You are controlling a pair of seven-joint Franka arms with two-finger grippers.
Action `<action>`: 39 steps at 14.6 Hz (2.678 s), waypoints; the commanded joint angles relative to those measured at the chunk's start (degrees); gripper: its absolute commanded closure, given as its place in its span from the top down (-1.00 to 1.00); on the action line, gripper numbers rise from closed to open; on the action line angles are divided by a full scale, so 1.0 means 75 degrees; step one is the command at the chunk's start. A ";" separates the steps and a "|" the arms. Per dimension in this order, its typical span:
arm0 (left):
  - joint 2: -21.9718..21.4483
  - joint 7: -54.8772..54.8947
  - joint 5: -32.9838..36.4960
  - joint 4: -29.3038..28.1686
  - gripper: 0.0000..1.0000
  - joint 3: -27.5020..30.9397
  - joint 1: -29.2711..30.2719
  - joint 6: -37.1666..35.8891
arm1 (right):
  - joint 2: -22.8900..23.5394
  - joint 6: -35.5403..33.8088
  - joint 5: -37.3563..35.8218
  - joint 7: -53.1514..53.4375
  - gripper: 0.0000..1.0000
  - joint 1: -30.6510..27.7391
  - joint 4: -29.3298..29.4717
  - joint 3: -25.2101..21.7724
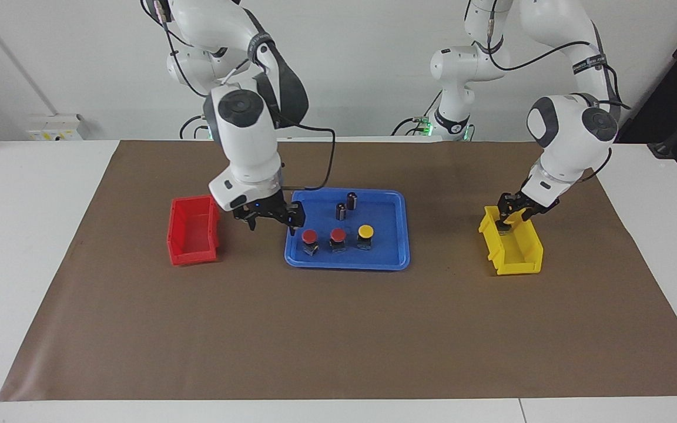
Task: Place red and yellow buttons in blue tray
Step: 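Withdraw the right gripper while the left gripper grasps the last yellow button, then carry the yellow button into the tray and open the left gripper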
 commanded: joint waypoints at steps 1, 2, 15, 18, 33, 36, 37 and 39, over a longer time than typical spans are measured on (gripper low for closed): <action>-0.0248 -0.0018 0.0005 -0.0579 0.27 -0.0015 0.0075 0.0501 | -0.0622 -0.0746 -0.0054 -0.0739 1.00 -0.0595 0.0007 0.0071; -0.0248 -0.0018 0.0005 -0.0684 0.27 -0.0015 0.0075 0.0688 | -0.0844 -0.1028 -0.0054 -0.1090 1.00 -0.0899 0.0008 0.0071; 0.0055 -0.0332 0.0356 0.3063 -0.97 -0.0073 -0.0484 -0.2779 | -0.1866 -0.2519 -0.0218 -0.4374 1.00 -0.2930 -0.0063 -0.0339; -0.0002 -0.1890 0.0321 0.2410 -0.97 -0.0109 -0.1643 -0.1807 | -0.1900 -0.2845 -0.0136 -0.4480 1.00 -0.2965 0.0067 -0.0503; 0.1474 -0.4155 0.0145 0.1858 -0.97 -0.0109 -0.4213 0.0490 | -0.1854 -0.2601 -0.0265 -0.4422 1.00 -0.2918 0.0043 -0.0492; 0.1801 -0.4225 0.0145 0.1858 -0.97 -0.0097 -0.4330 0.0725 | -0.1854 -0.2601 -0.0253 -0.4445 1.00 -0.2906 0.0031 -0.0468; 0.1872 -0.4225 0.0145 0.1881 -0.97 -0.0097 -0.4354 0.0748 | -0.1866 -0.2624 -0.0242 -0.4445 1.00 -0.2906 0.0031 -0.0468; 0.1943 -0.4214 0.0145 0.1870 -0.95 -0.0097 -0.4354 0.0842 | -0.1866 -0.2624 -0.0230 -0.4422 1.00 -0.2918 0.0020 -0.0387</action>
